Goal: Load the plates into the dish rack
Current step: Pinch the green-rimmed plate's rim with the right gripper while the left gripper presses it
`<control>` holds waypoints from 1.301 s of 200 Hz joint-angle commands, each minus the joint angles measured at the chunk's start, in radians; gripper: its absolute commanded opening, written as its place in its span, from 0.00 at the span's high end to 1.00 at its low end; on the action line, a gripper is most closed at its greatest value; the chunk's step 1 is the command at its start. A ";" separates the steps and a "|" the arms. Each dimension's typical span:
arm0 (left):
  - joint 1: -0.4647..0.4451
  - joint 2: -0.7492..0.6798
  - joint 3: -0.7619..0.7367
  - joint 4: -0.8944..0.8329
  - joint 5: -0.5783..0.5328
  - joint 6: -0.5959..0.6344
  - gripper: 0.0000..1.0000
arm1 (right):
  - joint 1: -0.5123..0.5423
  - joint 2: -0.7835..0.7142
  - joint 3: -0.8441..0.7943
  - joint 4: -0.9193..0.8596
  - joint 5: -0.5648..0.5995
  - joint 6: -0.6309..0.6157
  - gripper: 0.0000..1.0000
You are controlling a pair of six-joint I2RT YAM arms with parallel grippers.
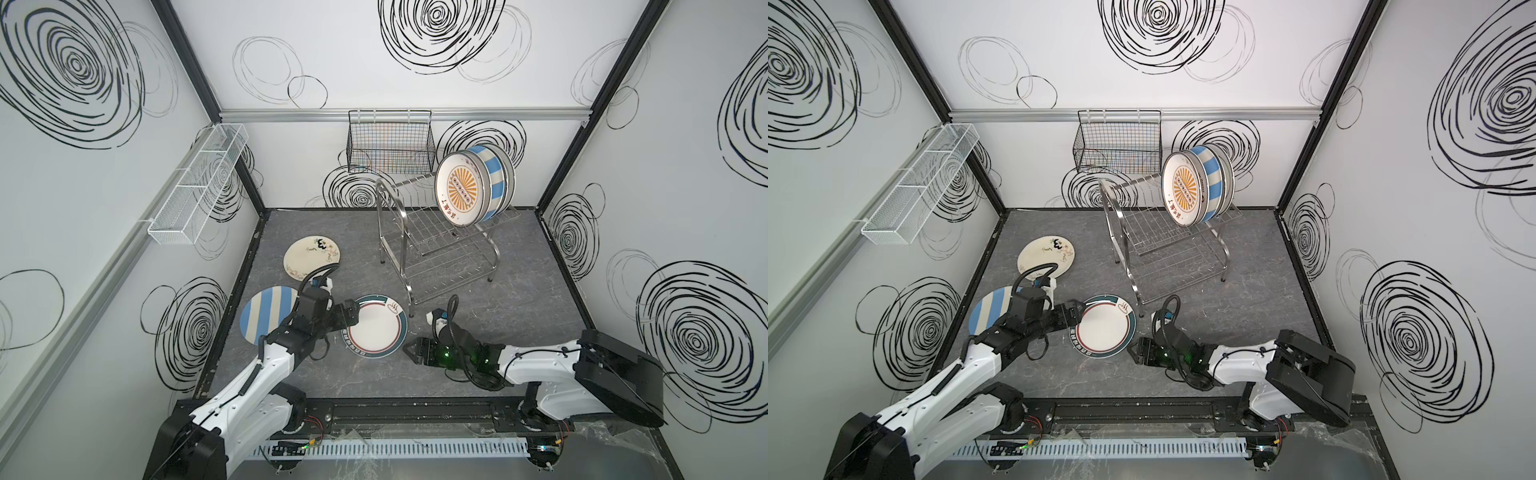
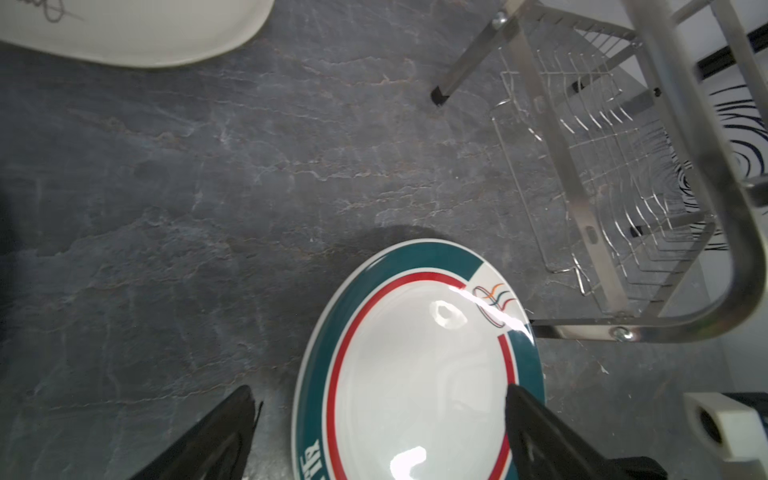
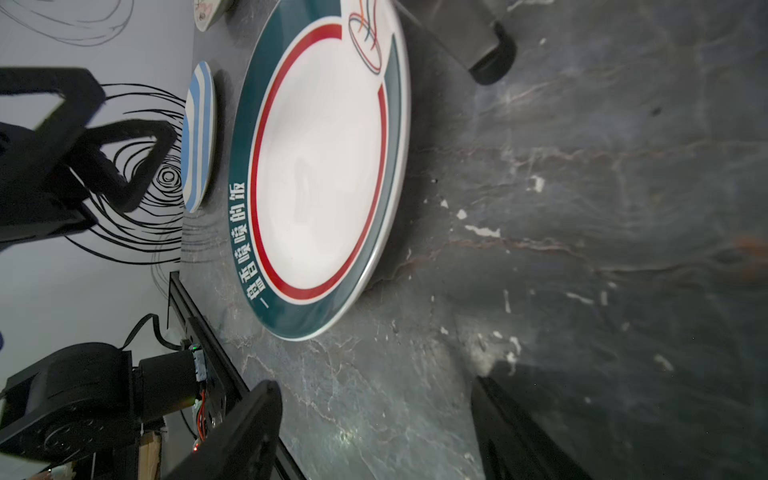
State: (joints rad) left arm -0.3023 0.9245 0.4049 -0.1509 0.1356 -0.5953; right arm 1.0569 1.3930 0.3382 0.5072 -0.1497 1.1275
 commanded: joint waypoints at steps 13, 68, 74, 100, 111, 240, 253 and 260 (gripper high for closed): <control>0.020 -0.003 -0.035 0.106 0.064 -0.012 0.04 | 0.035 0.073 0.045 0.154 0.127 0.071 0.24; 0.052 0.079 -0.044 0.170 0.131 -0.015 0.04 | 0.022 0.187 0.052 0.200 0.125 0.125 0.31; 0.051 0.078 -0.047 0.171 0.129 -0.015 0.04 | 0.017 0.199 0.047 0.219 0.117 0.130 0.32; 0.039 0.088 -0.050 0.166 0.136 -0.013 0.04 | 0.005 0.245 0.037 0.288 0.099 0.136 0.36; 0.021 0.091 -0.050 0.157 0.121 -0.008 0.04 | -0.005 0.268 0.045 0.302 0.086 0.134 0.38; -0.194 0.028 -0.085 0.072 -0.090 -0.065 0.04 | -0.079 0.395 0.004 0.426 -0.016 0.193 0.81; -0.193 0.001 -0.077 0.050 -0.083 -0.061 0.04 | -0.077 0.377 0.005 0.403 -0.002 0.195 0.86; -0.195 -0.016 -0.076 0.041 -0.074 -0.063 0.04 | -0.073 0.365 0.008 0.392 0.012 0.194 0.89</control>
State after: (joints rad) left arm -0.4927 0.9512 0.3218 -0.0727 0.0834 -0.6468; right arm 0.9813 1.7721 0.3626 1.0008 -0.1795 1.3216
